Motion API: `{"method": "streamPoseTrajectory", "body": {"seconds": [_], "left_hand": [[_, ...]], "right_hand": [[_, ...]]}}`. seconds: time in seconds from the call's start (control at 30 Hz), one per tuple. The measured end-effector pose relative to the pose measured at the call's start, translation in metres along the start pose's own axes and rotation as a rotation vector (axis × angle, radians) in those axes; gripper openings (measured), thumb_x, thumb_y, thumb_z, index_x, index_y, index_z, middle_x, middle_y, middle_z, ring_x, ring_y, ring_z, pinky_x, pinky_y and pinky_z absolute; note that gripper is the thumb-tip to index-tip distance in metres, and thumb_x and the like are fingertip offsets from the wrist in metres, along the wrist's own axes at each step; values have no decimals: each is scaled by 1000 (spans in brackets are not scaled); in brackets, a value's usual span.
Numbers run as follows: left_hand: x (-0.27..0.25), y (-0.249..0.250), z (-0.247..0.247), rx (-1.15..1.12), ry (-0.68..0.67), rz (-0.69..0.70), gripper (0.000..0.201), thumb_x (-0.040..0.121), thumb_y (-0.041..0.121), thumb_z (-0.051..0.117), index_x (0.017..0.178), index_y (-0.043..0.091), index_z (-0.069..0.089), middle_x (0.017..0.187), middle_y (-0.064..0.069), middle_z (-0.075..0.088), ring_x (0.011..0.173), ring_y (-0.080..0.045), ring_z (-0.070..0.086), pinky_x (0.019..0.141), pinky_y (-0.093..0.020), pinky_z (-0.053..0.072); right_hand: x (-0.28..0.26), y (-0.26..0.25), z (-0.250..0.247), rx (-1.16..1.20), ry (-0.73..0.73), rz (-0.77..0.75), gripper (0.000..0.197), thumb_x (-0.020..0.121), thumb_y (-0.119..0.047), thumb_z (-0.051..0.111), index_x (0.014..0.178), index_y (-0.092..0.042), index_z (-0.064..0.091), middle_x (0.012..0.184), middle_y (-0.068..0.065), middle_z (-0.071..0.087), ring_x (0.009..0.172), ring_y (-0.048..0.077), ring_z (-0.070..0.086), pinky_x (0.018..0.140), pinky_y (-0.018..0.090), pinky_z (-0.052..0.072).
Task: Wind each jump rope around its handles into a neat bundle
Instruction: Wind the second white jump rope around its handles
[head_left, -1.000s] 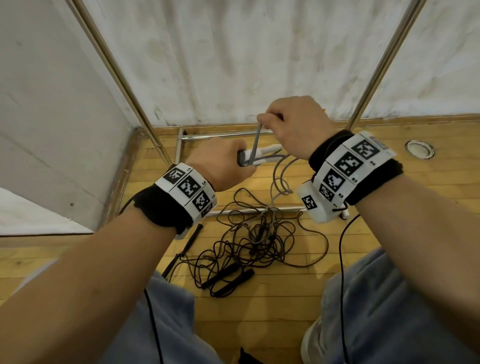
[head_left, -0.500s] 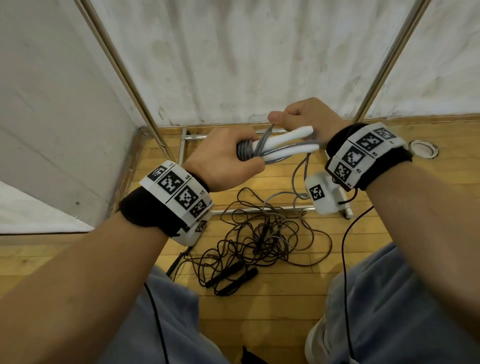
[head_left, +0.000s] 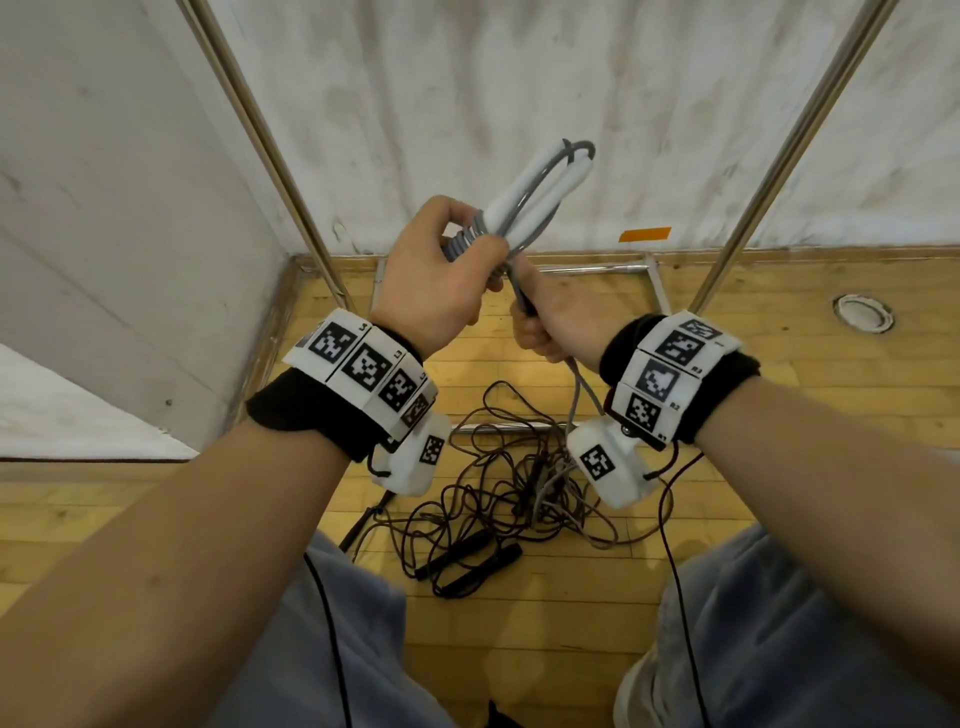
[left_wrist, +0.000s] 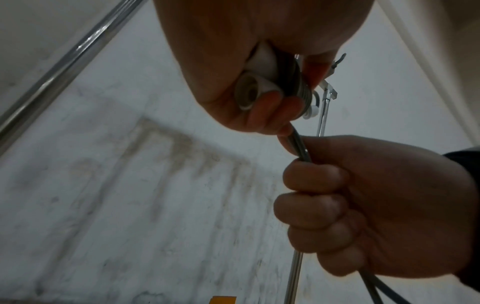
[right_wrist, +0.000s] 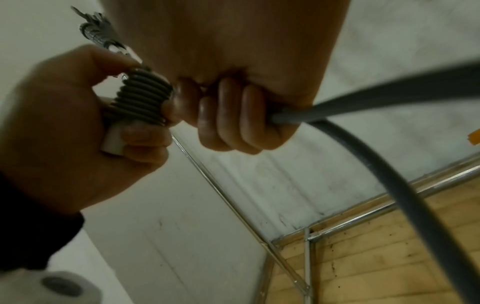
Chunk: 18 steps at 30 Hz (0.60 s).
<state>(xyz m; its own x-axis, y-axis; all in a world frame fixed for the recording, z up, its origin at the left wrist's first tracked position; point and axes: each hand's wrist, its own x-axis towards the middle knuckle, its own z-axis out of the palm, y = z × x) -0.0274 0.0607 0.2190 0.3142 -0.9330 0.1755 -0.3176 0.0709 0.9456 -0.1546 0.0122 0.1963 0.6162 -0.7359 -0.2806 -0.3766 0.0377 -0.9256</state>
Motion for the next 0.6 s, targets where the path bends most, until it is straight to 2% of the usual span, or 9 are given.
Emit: {"method": "streamPoseTrajectory", "body": {"seconds": [0.07,0.13,0.2,0.27,0.3,0.37,0.43,0.53,0.6], "left_hand": [[2,0,0,-23,7,-4,11,84,20,55,94,21,50,63,-9,63,36,-18,46,36,-19,33],[7,-1,-1,-48,36,-21,15,85,22,54,100,20,53,64,-9,63,38,-21,46,37,-22,34],[11,-2,-2,-62,74,-44,11,84,24,54,94,20,54,62,-7,63,39,-22,47,37,-24,34],[13,-2,-2,-61,93,-60,5,83,25,55,81,22,51,59,-4,63,38,-23,47,38,-25,34],[15,-2,-2,-60,95,-66,9,83,25,56,77,23,49,59,-4,63,38,-23,47,38,-25,34],[16,-2,-2,-63,88,-67,13,82,26,57,74,23,47,60,-6,64,38,-24,47,39,-25,34],[15,0,-1,-71,67,-66,14,83,26,57,75,24,46,61,-6,64,39,-24,47,39,-26,34],[12,1,2,-47,25,-44,14,86,26,57,78,22,46,63,-5,64,41,-24,49,38,-26,35],[13,2,2,-17,42,-18,14,87,25,57,81,21,46,65,-6,65,42,-24,49,38,-26,35]], "right_hand": [[2,1,-1,43,-10,15,59,96,-59,20,52,-20,32,50,-5,34,43,10,26,43,23,23],[0,3,0,24,36,-43,56,98,-53,23,56,-19,39,50,-7,36,44,9,29,47,24,26],[-4,4,3,-39,136,-141,40,99,-42,32,72,-18,50,55,-10,42,49,7,37,52,24,29],[-6,8,5,-152,236,-240,15,97,-31,44,90,-19,52,71,-8,50,64,9,47,59,26,36],[-7,9,4,-222,275,-283,11,96,-28,48,92,-18,52,76,-7,52,70,9,49,63,26,38],[-7,12,-1,-338,346,-328,15,96,-26,48,87,-17,55,70,-9,48,66,7,45,61,24,35],[-4,13,-8,-390,388,-301,23,98,-28,43,84,-19,58,68,-10,52,62,3,45,58,20,34],[-3,14,-8,-332,269,-169,31,101,-31,36,90,-16,61,73,-3,61,64,10,53,61,20,40],[-4,13,-3,-68,130,-99,32,102,-28,35,90,-13,61,64,1,56,63,17,55,68,24,45]]}}
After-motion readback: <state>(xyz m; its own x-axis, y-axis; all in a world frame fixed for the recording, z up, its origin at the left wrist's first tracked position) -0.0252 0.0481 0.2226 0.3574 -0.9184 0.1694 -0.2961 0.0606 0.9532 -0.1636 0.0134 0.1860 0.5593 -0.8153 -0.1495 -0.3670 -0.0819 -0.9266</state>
